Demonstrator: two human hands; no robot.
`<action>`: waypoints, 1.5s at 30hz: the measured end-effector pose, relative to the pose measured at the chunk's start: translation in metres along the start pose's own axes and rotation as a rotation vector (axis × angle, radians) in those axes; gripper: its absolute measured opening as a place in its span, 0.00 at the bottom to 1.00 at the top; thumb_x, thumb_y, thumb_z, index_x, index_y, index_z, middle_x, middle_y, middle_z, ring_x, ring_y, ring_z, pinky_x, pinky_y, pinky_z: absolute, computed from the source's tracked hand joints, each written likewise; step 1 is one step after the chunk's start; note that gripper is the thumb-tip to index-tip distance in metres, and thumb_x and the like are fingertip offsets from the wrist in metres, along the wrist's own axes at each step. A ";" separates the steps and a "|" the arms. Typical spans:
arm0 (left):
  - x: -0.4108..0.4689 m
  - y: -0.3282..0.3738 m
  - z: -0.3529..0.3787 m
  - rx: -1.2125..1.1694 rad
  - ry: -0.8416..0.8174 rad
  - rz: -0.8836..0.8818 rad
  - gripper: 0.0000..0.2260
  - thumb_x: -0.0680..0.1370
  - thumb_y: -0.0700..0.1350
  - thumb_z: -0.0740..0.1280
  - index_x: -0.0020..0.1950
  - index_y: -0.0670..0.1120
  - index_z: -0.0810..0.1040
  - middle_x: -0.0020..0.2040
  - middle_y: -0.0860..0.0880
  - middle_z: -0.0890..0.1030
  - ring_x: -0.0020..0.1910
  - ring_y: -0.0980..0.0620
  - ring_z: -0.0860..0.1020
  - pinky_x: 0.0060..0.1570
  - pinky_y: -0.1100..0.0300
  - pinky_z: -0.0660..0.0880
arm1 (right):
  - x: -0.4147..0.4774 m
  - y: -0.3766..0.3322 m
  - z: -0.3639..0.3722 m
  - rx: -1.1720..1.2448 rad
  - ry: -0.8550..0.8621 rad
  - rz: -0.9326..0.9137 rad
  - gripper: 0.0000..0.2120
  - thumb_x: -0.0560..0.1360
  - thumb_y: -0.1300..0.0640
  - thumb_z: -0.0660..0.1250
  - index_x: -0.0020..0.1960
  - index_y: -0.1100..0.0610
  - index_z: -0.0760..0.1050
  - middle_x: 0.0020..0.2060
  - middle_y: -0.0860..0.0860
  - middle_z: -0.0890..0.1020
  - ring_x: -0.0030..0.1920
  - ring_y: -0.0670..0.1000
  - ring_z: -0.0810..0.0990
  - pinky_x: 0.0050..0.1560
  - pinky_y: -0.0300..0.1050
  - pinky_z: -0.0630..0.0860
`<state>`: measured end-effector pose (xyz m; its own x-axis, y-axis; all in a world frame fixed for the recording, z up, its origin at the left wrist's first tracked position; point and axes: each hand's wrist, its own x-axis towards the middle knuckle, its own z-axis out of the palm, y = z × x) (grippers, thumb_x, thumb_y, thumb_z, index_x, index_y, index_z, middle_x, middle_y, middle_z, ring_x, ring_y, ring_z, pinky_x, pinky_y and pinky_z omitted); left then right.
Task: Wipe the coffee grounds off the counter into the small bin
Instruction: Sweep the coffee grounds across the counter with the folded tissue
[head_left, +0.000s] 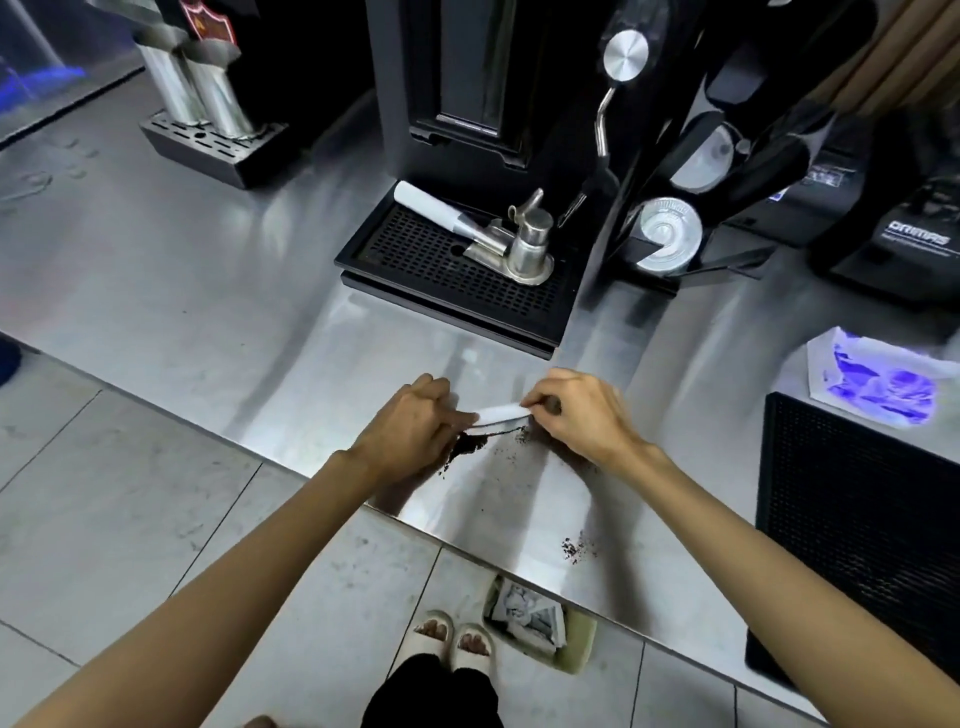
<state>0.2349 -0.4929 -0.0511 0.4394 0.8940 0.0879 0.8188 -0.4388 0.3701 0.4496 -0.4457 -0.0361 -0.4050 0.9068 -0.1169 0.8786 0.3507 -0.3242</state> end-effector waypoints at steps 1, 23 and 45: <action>0.008 0.002 -0.003 -0.019 0.015 -0.024 0.12 0.70 0.41 0.65 0.49 0.45 0.86 0.33 0.44 0.76 0.33 0.43 0.76 0.32 0.58 0.76 | 0.004 0.004 -0.003 0.018 0.046 0.048 0.09 0.75 0.55 0.64 0.51 0.47 0.82 0.48 0.45 0.82 0.51 0.50 0.80 0.47 0.43 0.72; 0.041 -0.001 0.006 0.218 -0.159 0.338 0.14 0.62 0.38 0.74 0.43 0.53 0.87 0.30 0.52 0.75 0.31 0.50 0.77 0.30 0.63 0.65 | -0.053 -0.011 0.022 -0.013 0.051 0.288 0.13 0.77 0.56 0.59 0.57 0.50 0.78 0.56 0.48 0.79 0.51 0.57 0.82 0.50 0.47 0.76; 0.157 0.067 0.043 0.239 -0.174 0.256 0.17 0.80 0.43 0.58 0.67 0.55 0.73 0.54 0.49 0.77 0.58 0.49 0.71 0.54 0.57 0.63 | -0.028 0.096 -0.015 0.056 0.266 0.666 0.11 0.74 0.58 0.62 0.51 0.48 0.81 0.52 0.51 0.81 0.50 0.59 0.81 0.48 0.46 0.75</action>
<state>0.3747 -0.3861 -0.0520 0.6803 0.7328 -0.0162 0.7281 -0.6732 0.1290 0.5488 -0.4336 -0.0501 0.2937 0.9529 -0.0762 0.9005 -0.3025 -0.3124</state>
